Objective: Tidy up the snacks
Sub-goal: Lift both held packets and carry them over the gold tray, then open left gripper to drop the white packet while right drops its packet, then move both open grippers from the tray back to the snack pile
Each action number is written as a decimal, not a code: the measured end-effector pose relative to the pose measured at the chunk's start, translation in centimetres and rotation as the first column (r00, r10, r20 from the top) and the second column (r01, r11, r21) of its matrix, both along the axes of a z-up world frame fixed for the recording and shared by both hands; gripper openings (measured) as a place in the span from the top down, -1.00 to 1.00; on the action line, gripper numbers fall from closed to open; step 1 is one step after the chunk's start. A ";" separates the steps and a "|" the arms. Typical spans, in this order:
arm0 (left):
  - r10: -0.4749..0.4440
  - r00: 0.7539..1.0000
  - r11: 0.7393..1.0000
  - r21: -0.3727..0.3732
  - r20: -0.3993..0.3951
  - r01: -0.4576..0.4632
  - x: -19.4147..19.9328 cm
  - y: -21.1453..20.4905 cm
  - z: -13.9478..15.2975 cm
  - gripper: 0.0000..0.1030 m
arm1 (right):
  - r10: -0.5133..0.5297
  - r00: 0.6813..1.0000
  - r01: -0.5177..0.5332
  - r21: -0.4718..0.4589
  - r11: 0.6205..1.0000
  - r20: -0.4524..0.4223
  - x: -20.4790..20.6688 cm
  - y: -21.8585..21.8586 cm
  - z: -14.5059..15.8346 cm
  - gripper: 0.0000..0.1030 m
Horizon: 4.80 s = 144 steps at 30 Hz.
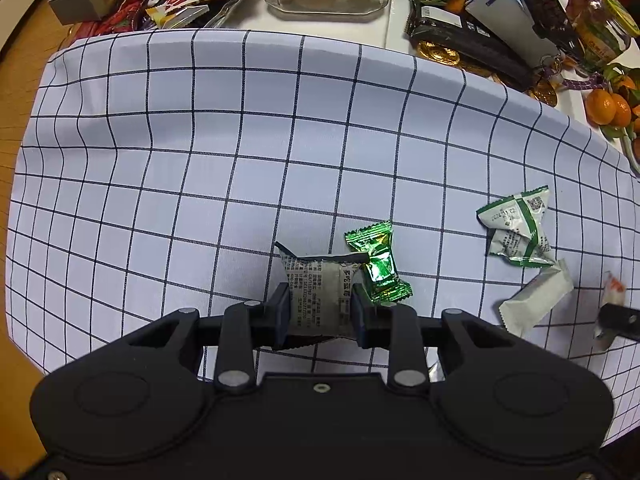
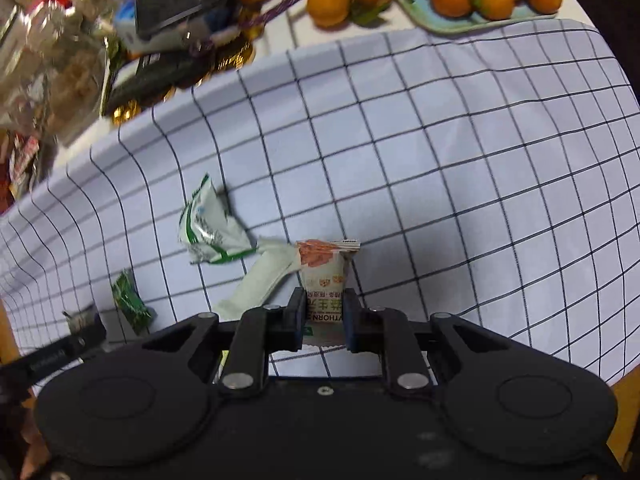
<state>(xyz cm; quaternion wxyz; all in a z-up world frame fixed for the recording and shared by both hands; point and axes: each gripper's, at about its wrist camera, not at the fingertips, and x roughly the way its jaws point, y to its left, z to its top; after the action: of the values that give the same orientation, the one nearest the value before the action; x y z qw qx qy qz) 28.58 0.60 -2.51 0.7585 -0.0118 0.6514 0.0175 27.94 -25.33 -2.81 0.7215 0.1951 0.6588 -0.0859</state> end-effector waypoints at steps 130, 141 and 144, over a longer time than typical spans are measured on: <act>-0.082 0.996 0.996 -0.013 0.036 0.083 -26.9 -1.9 1.8 0.22 | 0.056 0.994 -0.067 0.126 0.990 0.095 -28.9 5.3 2.3 0.43; -0.079 0.991 0.997 -0.016 0.111 0.081 -19.2 -1.6 5.2 0.21 | 0.027 0.994 -0.039 0.110 0.993 0.107 -22.5 3.7 4.5 0.41; -0.069 0.989 0.997 -0.012 0.127 0.072 -16.7 -1.5 5.8 0.21 | 0.023 0.994 -0.033 0.087 0.996 0.105 -19.9 3.3 4.8 0.41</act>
<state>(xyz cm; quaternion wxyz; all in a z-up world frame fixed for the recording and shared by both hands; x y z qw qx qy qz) 11.90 -0.91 3.26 0.7983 0.0038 0.6021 -0.0155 8.06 -22.01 2.02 0.7464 0.2218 0.6264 -0.0363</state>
